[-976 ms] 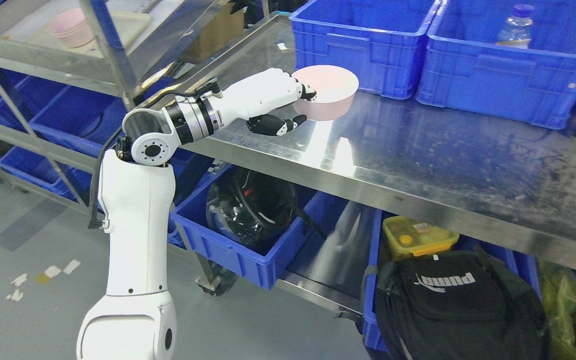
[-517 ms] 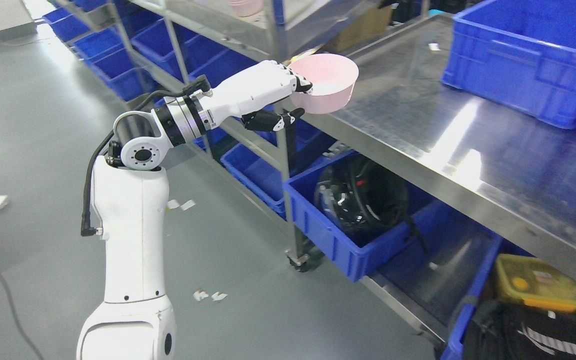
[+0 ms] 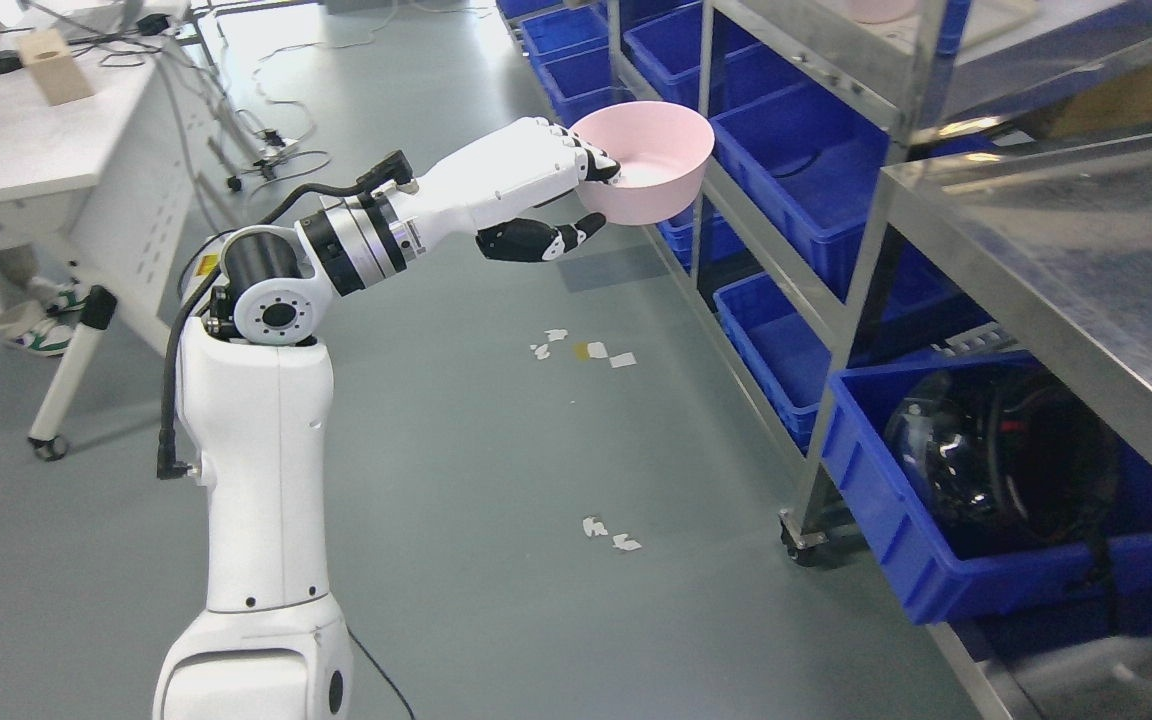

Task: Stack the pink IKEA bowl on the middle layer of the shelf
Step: 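Hold the pink bowl raised in the left hand while the robot turns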

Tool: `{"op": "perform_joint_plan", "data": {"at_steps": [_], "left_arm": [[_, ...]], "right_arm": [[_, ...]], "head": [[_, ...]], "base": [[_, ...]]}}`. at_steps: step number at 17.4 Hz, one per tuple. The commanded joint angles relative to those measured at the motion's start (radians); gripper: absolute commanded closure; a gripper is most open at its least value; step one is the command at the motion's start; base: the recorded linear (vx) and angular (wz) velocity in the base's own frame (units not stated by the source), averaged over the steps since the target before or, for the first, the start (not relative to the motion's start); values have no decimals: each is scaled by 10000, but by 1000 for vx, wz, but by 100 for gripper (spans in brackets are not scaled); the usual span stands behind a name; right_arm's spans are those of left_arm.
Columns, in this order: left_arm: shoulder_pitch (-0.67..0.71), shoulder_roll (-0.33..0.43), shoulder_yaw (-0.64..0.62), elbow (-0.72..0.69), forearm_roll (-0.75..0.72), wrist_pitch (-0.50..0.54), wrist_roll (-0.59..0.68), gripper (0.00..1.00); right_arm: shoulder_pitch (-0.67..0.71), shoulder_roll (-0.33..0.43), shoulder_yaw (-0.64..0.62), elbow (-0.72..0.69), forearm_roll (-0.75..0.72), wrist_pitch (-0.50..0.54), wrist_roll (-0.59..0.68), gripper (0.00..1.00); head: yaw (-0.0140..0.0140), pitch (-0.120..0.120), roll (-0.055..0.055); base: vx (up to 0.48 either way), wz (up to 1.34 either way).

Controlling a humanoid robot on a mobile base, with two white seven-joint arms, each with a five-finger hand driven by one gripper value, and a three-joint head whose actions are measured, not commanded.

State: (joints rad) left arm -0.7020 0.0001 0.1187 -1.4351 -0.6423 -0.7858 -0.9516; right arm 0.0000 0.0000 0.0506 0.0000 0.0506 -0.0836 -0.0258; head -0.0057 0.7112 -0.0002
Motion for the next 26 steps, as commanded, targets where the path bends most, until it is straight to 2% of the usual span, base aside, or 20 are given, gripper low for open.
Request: {"op": "perform_joint_plan", "data": {"at_steps": [1, 14, 26], "left_arm": [[132, 174, 131, -236, 11, 4, -10, 99], [148, 174, 255, -482, -19, 4, -10, 99], [317, 174, 270, -482, -50, 4, 5, 99]], "right_arm": [[215, -175, 0, -175, 0, 7, -2, 0], [215, -175, 0, -175, 0, 7, -2, 0], [215, -175, 0, -175, 0, 7, -2, 0]], "head": [[0, 0, 0], [0, 0, 0], [0, 1, 0]], "base": [[-53, 674], [79, 435], [381, -97]]}}
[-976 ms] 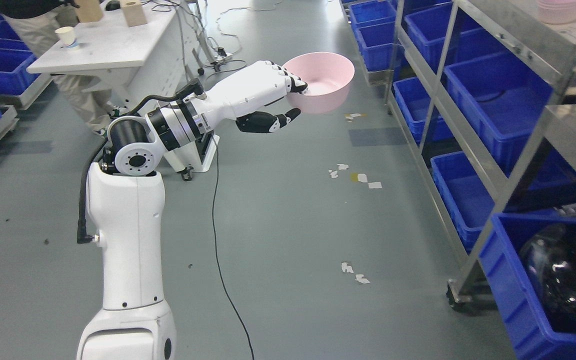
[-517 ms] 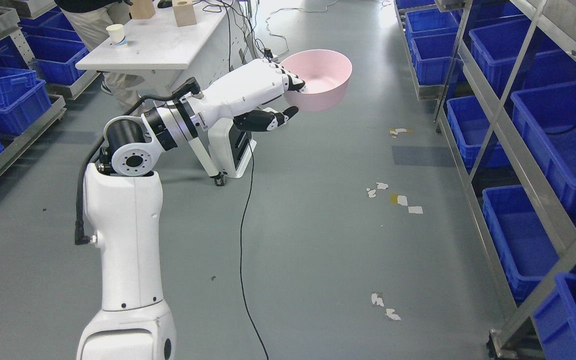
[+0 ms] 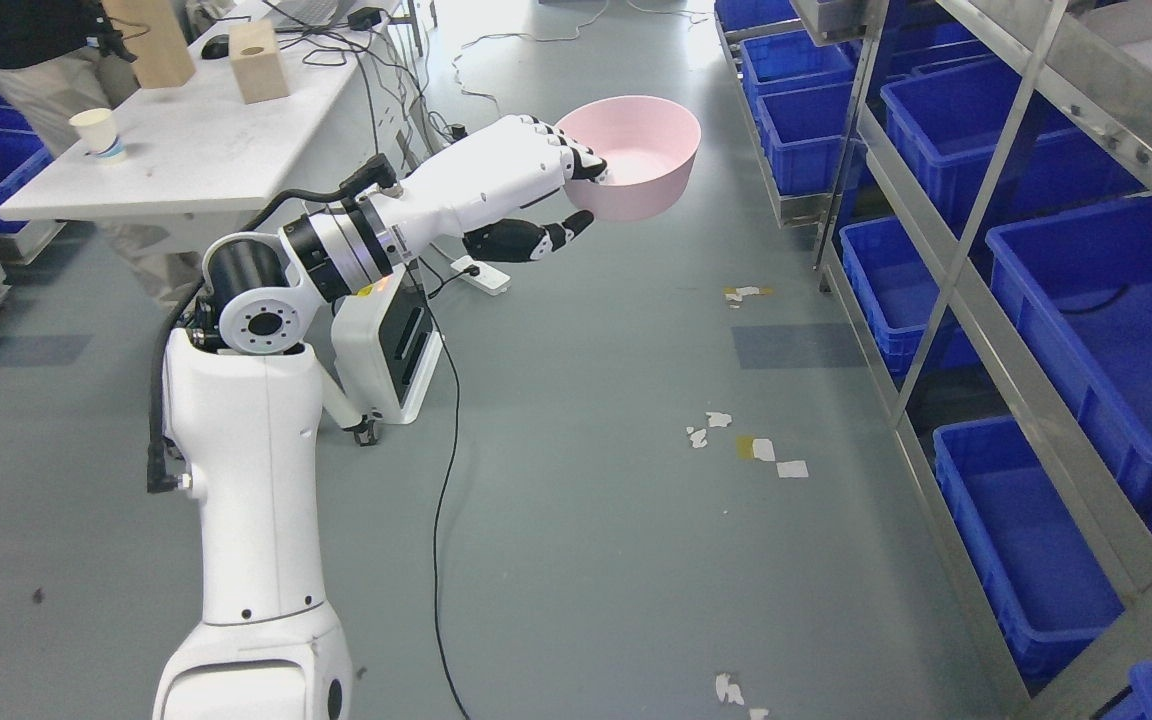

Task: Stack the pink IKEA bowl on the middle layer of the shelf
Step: 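Hold the pink bowl raised in the left hand while the robot turns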

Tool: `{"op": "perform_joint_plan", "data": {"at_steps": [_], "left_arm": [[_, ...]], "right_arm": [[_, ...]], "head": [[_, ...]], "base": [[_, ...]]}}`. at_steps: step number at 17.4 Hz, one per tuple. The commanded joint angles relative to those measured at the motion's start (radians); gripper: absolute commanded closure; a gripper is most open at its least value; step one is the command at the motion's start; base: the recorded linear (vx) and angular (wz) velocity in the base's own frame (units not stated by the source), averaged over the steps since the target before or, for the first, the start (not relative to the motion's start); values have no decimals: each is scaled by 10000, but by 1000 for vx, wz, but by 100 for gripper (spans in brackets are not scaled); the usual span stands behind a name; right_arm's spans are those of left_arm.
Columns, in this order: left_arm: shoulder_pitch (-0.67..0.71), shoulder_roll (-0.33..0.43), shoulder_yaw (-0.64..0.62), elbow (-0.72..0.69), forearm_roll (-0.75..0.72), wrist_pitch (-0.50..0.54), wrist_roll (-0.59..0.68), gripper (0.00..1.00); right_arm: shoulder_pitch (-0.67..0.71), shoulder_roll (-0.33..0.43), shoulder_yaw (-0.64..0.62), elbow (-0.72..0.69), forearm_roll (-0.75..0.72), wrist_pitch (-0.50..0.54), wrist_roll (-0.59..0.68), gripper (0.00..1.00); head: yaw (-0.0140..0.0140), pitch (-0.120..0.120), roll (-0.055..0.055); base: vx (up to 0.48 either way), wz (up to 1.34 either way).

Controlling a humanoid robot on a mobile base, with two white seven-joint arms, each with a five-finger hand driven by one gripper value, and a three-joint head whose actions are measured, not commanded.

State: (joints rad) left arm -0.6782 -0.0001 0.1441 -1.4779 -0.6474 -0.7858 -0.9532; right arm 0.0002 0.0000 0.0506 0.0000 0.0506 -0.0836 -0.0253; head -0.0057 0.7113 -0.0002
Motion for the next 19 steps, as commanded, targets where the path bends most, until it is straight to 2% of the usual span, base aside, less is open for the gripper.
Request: {"op": "perform_joint_plan", "data": {"at_steps": [1, 9, 19], "left_arm": [[78, 175, 16, -55, 0, 4, 21, 99], [109, 175, -290, -55, -15, 4, 129, 99], [247, 175, -444, -55, 62, 4, 618, 98]], "right_arm": [[213, -175, 0, -175, 0, 7, -7, 0], [213, -175, 0, -175, 0, 7, -7, 0], [213, -175, 0, -175, 0, 7, -7, 0]], "head": [[0, 0, 0], [0, 0, 0], [0, 0, 0]], "base": [[402, -266], [399, -159], [371, 80]]}}
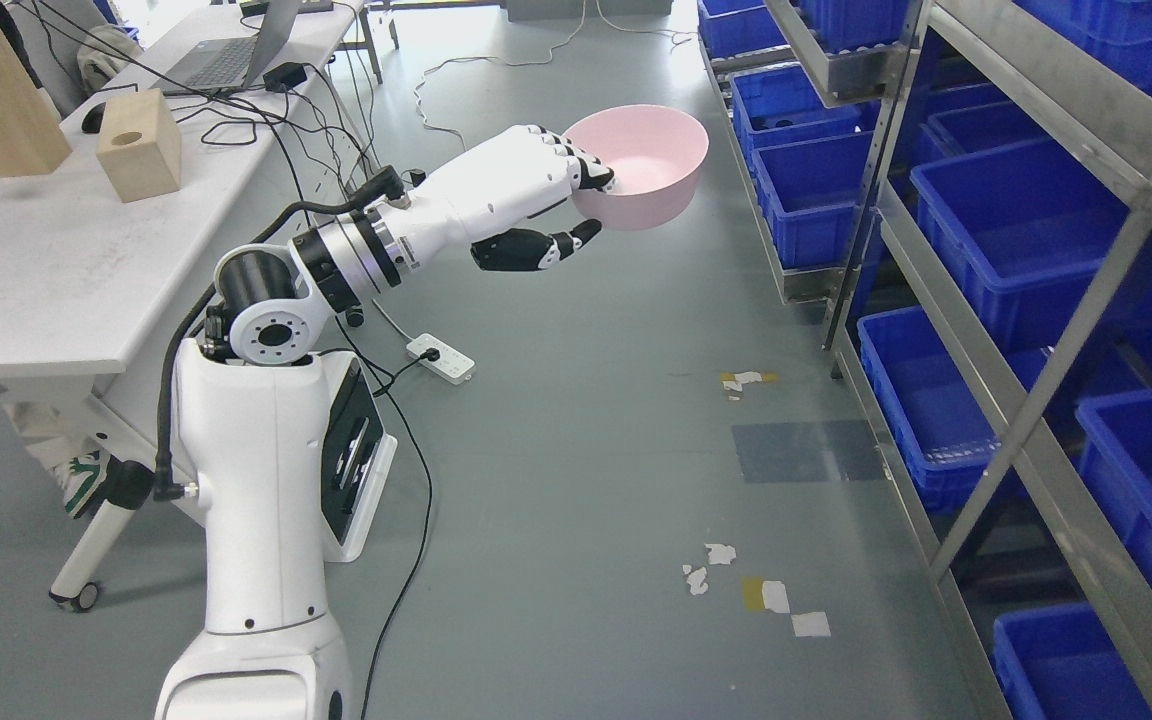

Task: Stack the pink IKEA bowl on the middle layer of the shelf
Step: 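Hold the pink bowl raised in the left hand while the robot turns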

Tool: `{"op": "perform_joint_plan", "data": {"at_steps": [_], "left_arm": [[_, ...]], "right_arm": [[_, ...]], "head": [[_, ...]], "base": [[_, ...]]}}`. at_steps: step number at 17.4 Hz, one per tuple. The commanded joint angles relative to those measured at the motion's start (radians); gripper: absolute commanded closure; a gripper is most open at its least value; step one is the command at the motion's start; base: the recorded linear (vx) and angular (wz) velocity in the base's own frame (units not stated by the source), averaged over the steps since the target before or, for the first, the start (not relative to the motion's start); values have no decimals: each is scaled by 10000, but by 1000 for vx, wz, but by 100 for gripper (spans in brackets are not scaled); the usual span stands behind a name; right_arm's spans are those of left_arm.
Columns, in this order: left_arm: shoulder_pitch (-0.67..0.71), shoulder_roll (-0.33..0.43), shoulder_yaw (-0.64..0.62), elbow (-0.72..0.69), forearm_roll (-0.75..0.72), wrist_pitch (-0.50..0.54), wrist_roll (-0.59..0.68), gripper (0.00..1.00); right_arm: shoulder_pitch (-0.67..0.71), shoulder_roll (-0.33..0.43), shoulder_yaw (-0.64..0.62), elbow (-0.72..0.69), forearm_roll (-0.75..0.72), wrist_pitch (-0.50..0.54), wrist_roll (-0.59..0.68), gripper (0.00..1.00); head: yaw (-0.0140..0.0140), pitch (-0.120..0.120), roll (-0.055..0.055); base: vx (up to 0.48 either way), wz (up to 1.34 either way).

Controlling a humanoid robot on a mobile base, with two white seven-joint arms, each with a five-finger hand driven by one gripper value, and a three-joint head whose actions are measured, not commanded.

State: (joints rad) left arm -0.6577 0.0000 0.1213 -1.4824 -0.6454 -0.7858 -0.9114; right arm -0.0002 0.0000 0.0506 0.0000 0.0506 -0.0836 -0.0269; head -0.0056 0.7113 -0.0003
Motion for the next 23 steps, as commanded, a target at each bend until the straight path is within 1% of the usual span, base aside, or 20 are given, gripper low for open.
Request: {"op": "perform_joint_plan", "data": {"at_steps": [1, 8, 14, 15, 19, 23], "left_arm": [[43, 174, -216, -10, 42, 4, 232, 98], [43, 174, -262, -25, 42, 4, 248, 98], [43, 174, -354, -55, 57, 4, 278, 98], [43, 174, -354, -56, 72, 4, 445, 98], [43, 174, -385, -25, 73, 4, 647, 98], [43, 174, -829, 36, 73, 4, 646, 98]], "right_arm": [[217, -175, 0, -175, 0, 7, 8, 0], [217, -175, 0, -175, 0, 7, 8, 0], [217, -175, 0, -175, 0, 7, 8, 0], [217, -175, 0, -175, 0, 7, 8, 0], [217, -175, 0, -175, 0, 7, 8, 0], [217, -175, 0, -175, 0, 7, 8, 0]], "head": [[0, 0, 0], [0, 0, 0], [0, 0, 0], [0, 0, 0], [0, 0, 0], [0, 0, 0]], "base": [[315, 196], [307, 203], [228, 97], [228, 2], [158, 9], [73, 4]]}}
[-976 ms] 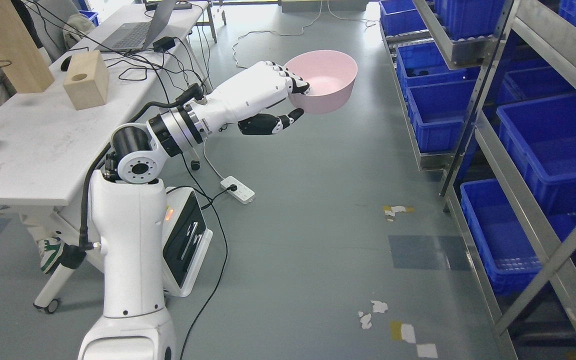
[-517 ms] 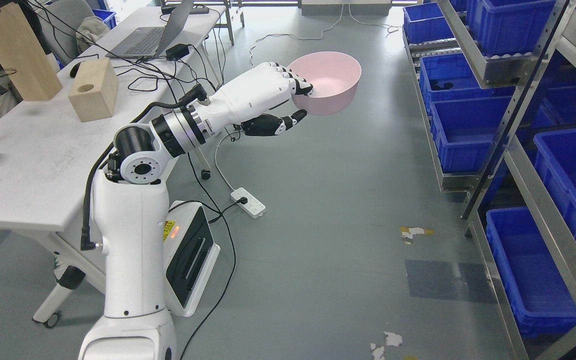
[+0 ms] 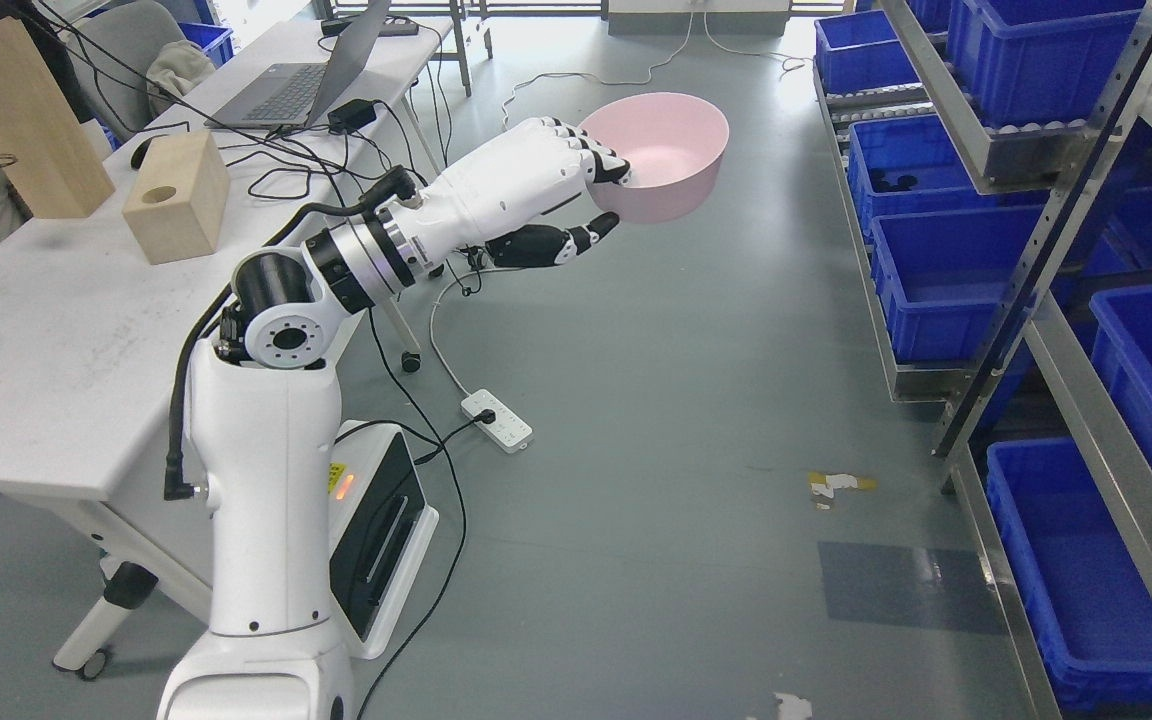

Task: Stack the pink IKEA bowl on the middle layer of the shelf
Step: 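Hold the pink bowl raised in the left hand while the robot turns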

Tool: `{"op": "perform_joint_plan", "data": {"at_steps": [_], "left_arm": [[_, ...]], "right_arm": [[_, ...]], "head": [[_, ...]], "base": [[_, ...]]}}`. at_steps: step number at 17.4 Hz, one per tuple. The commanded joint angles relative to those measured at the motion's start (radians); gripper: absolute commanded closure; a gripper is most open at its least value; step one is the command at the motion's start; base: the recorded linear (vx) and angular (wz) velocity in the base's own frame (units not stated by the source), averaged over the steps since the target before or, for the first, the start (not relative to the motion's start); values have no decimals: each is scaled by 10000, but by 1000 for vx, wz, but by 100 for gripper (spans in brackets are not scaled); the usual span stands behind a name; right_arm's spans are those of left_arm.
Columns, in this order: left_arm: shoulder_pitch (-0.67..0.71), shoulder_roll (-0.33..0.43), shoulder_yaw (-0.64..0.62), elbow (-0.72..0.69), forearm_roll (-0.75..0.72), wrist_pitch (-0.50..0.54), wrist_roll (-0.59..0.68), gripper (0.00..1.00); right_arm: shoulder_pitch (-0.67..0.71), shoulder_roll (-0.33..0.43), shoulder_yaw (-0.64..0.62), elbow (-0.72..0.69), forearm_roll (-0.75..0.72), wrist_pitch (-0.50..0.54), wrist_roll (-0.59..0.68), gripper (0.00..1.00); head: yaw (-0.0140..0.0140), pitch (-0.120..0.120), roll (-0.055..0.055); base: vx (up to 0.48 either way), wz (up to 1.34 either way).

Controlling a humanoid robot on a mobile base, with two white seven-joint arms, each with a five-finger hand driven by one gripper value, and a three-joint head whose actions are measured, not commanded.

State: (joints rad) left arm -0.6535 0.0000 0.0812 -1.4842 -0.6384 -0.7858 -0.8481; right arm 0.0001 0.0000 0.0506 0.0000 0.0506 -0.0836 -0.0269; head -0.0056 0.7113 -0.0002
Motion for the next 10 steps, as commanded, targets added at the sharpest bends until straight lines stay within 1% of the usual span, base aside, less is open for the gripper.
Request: {"op": "perform_joint_plan", "data": {"at_steps": [1, 6, 10], "left_arm": [[0, 174, -429, 55, 3, 4, 13, 98], [0, 174, -444, 40, 95, 4, 59, 98], [-15, 174, -536, 9, 202, 4, 59, 97]], "right_arm": [[214, -175, 0, -175, 0, 7, 8, 0], [214, -175, 0, -175, 0, 7, 8, 0], [214, -175, 0, -175, 0, 7, 8, 0]], "head": [[0, 0, 0], [0, 0, 0], [0, 0, 0]], "base": [[29, -12], [10, -213], [73, -615]]}}
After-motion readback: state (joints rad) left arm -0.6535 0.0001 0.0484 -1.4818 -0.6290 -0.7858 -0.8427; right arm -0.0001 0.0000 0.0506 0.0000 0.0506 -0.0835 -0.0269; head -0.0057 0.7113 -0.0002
